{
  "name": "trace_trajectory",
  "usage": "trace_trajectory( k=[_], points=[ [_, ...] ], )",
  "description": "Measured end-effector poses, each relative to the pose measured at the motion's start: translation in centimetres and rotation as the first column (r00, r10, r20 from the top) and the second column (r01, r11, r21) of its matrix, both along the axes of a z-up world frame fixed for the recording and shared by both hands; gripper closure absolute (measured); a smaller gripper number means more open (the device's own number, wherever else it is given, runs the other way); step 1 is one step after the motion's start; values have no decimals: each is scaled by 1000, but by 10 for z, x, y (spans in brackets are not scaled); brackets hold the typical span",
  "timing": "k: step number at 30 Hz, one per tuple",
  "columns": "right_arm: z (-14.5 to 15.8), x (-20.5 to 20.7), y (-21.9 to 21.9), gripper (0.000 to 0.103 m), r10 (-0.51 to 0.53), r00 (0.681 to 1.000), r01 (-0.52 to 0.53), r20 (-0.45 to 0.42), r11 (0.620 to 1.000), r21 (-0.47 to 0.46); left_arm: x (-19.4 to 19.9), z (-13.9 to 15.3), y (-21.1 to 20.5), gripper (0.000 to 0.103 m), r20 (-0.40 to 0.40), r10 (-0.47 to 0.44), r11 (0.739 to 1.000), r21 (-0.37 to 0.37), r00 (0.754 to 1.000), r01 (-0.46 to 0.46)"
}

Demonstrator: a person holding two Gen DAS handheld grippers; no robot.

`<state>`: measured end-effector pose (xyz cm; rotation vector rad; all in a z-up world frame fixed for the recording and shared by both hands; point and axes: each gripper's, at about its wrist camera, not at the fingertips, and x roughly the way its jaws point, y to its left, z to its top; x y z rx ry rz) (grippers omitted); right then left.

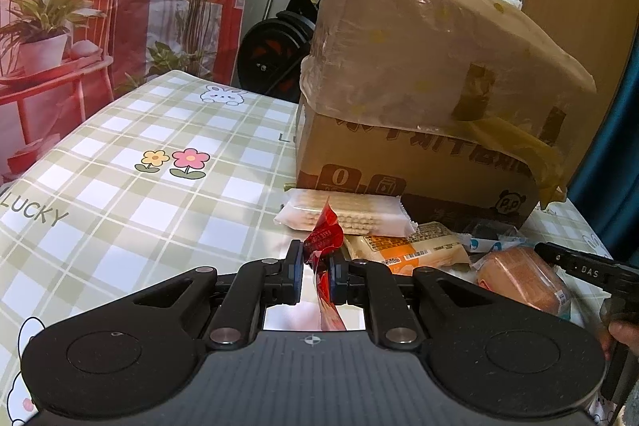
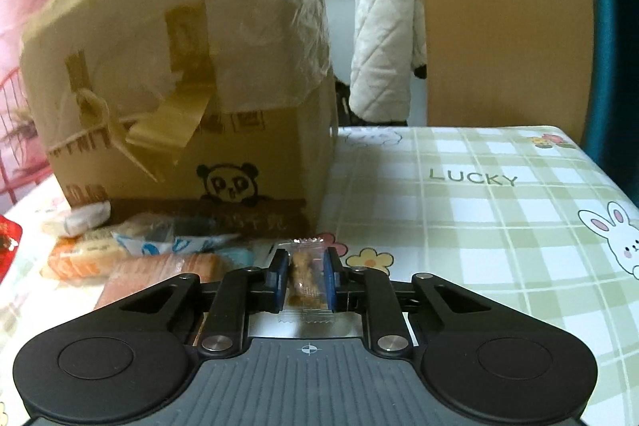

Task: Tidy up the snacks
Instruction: 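Carry both packets over the lined box and open both grippers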

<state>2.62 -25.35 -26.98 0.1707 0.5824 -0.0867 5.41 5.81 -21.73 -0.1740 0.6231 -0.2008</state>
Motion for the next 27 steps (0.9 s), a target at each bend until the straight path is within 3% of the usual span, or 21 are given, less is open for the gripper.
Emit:
trace_trajectory(
  k=[9,16,20,21,22,27],
  points=[
    [6,-9,-4,86,-8,999,9,49,1000,-8,1,9,-3,90,27,-11,1000,3,1000,11],
    [20,-16,0,86,1,998,2,66,999,-41,8,39,-8,90,127,-40,999,-5,991,40],
    [54,-27,-1,86,-19,986,23,164,999,-23,13,64,-14,90,199,-60,998,2,978,60],
    [78,-27,-1,86,-13,974,20,228,999,-31,14,72,-17,90,226,-70,998,4,972,70],
    [78,-27,-1,86,-13,974,20,228,999,-31,16,80,-19,90,252,-79,997,3,965,81],
    [138,-17,1,86,30,930,-12,367,999,-53,30,122,-31,90,362,-97,994,-19,927,111]
  ],
)
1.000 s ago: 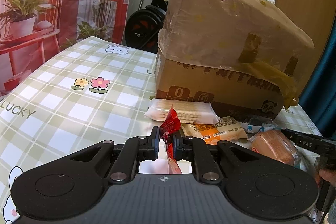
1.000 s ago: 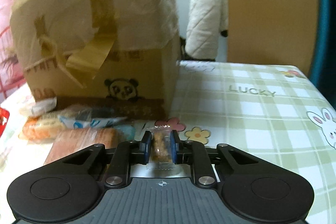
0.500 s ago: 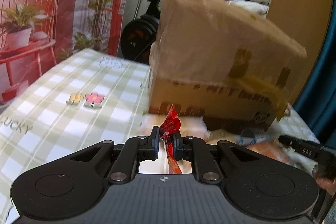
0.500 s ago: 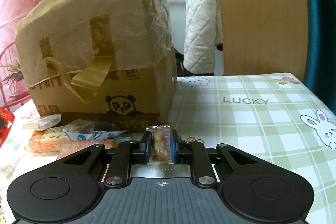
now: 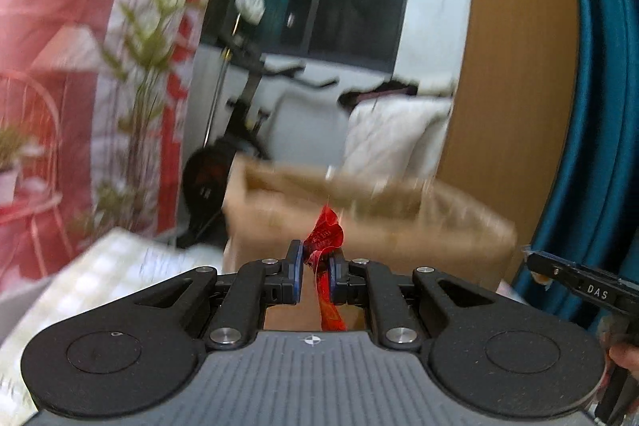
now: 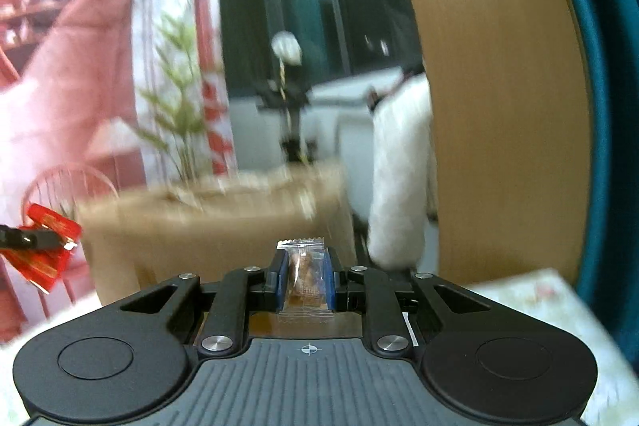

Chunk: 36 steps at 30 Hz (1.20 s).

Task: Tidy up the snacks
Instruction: 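Carry both packets over the lined box and open both grippers, then grasp the bread loaf package with the right gripper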

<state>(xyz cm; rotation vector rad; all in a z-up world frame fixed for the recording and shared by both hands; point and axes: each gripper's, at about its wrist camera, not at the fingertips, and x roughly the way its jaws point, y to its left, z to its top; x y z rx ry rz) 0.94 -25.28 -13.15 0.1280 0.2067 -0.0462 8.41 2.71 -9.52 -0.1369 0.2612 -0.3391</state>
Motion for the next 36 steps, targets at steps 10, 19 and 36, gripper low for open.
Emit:
trace_trajectory(
  k=[10,19,36],
  points=[
    [51,80,18,86,49,998,-49,-48,999,12,78,43,-37,90,-21,-19,1000,-22,1000,19],
    [34,106,29,51,31,988,-18,-149,996,92,99,23,-44,45,-98,-56,998,28,994,59],
    [22,2,29,21,-23,996,32,-89,995,96,27,5,21,42,-141,-97,994,46,985,104]
  ],
)
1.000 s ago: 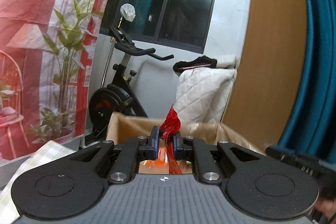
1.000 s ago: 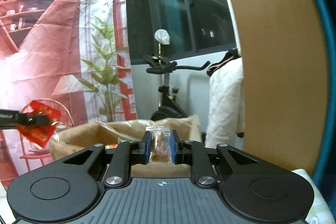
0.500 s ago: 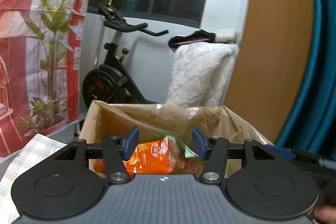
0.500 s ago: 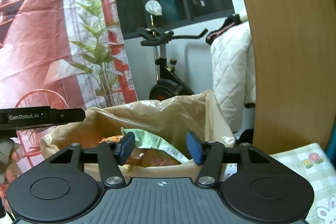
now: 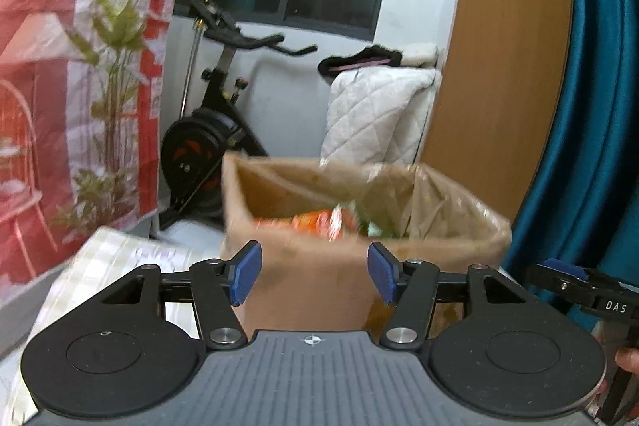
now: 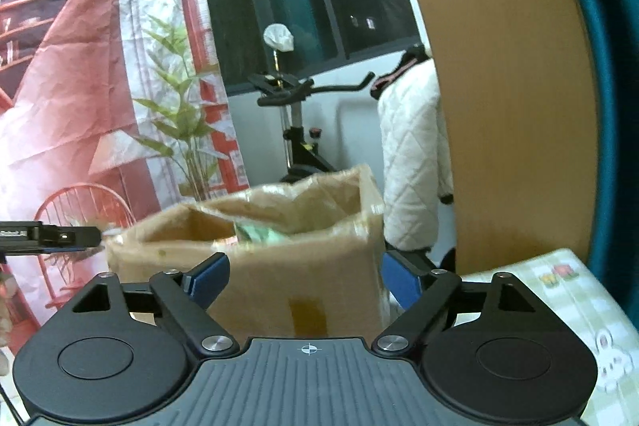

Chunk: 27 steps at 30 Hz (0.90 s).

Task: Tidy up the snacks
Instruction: 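Grasp the bread loaf package with the right gripper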

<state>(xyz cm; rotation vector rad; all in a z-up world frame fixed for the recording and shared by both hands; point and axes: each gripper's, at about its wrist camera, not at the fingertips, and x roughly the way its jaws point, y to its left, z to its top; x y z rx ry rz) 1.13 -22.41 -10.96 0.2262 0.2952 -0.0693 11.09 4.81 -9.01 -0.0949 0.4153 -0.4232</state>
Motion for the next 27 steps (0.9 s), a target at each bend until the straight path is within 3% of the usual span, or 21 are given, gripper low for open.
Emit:
trace_trajectory(
  k=[5,10,14,19,20,21,22,27],
  points=[
    [-32,-15,11,17,-8,999,7,-53,1000,-14,-8,-27,10,42,-53,20,1000,11,998,-20],
    [-73,-13,21,11,21,984,-26,-174,999,-25,-8,-56,15,42,-129,33,999,-5,991,-34],
    [-102,-1,31,6,48,957,-59,-286,998,-30,-7,-75,16,42,-178,33,999,-16,983,-36],
    [-136,21,53,6,75,894,-117,-441,991,-69,-6,-90,11,42,-213,21,1000,-10,977,-24],
    [-146,25,59,7,65,873,-118,-484,990,-80,-6,-92,10,42,-219,18,1000,-11,975,-21],
    [-148,26,60,14,69,869,-122,-490,989,-78,-6,-94,10,42,-225,16,1000,-10,974,-19],
    [-151,24,61,31,76,866,-130,-495,989,-74,-6,-96,9,42,-230,15,1000,-9,973,-17],
    [-149,9,51,37,101,872,-159,-479,984,-81,-7,-107,7,43,-261,7,1000,-5,965,-9]
  ],
)
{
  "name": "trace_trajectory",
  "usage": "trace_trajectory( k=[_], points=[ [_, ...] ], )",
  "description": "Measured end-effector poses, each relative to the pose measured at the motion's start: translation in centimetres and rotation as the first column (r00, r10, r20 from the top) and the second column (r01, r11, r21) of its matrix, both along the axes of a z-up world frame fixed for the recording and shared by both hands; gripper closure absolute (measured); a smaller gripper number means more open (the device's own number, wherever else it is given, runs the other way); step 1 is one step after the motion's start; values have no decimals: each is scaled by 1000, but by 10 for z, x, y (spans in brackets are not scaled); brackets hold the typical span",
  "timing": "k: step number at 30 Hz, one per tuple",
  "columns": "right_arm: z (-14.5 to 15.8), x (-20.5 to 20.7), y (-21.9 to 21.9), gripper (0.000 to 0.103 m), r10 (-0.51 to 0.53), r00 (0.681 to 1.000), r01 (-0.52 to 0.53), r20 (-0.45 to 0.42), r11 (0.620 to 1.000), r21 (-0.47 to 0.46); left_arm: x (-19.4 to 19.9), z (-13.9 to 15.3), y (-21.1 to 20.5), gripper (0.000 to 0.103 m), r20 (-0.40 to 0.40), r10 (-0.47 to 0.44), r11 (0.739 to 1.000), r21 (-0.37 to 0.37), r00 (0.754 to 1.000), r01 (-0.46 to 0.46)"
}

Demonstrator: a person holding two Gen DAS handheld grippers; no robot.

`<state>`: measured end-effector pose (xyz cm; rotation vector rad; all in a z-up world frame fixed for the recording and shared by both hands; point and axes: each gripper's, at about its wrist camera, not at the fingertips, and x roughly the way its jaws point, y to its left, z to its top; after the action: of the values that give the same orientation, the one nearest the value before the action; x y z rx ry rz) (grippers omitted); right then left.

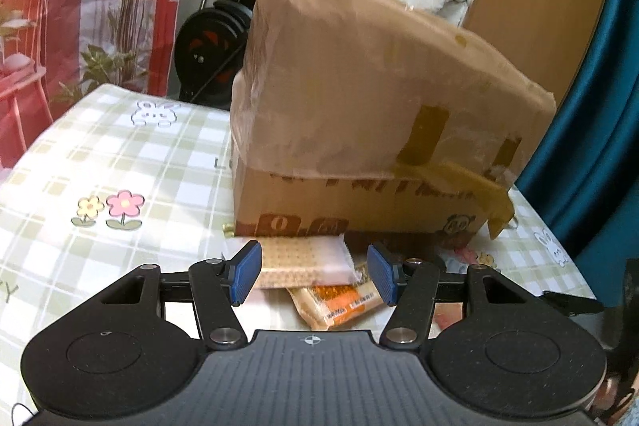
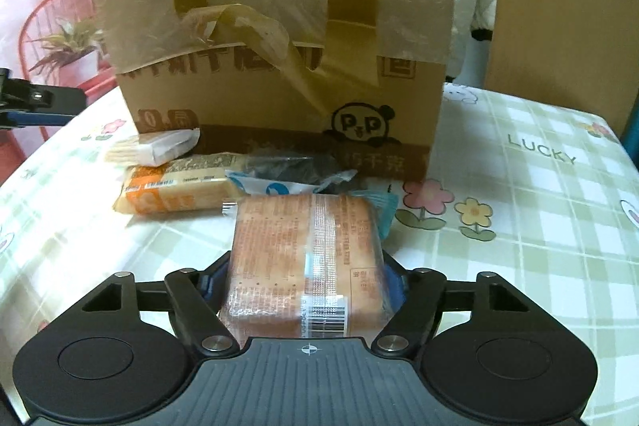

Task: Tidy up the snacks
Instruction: 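Grasp the bread loaf package with the right gripper, then grasp the dark round packet with the left gripper while the right holds the bread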

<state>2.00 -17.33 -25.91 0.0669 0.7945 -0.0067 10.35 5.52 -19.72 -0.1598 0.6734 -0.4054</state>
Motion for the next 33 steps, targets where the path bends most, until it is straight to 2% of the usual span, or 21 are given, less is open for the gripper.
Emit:
trace_trajectory(
  k=[7,9,17,24,26,29,33],
  points=[
    [3,-26,-46,37,-191,980,193,46,981,-26,2,-12,-9,44,-40,-26,1000,11,999,26],
    [3,-27,-54,37,-217,975,218,57,976,-22,2,-15,-13,44,-45,-38,999,8,998,38],
    [-6,-33,-54,36,-210,968,213,141,977,-13,2,-24,-29,47,-74,-72,997,14,995,74],
    [-6,-36,-60,36,-221,963,223,158,975,6,10,-24,-50,52,-66,-106,994,20,992,108],
    [-6,-36,-61,36,-216,963,217,160,976,12,11,-26,-57,62,-69,-133,991,20,989,135],
    [-8,-36,-62,35,-216,963,216,162,976,22,10,-28,-69,63,-76,-171,984,31,982,174],
    [-9,-37,-63,35,-214,963,212,165,977,31,12,-34,-74,63,-86,-157,985,52,984,161]
  ],
)
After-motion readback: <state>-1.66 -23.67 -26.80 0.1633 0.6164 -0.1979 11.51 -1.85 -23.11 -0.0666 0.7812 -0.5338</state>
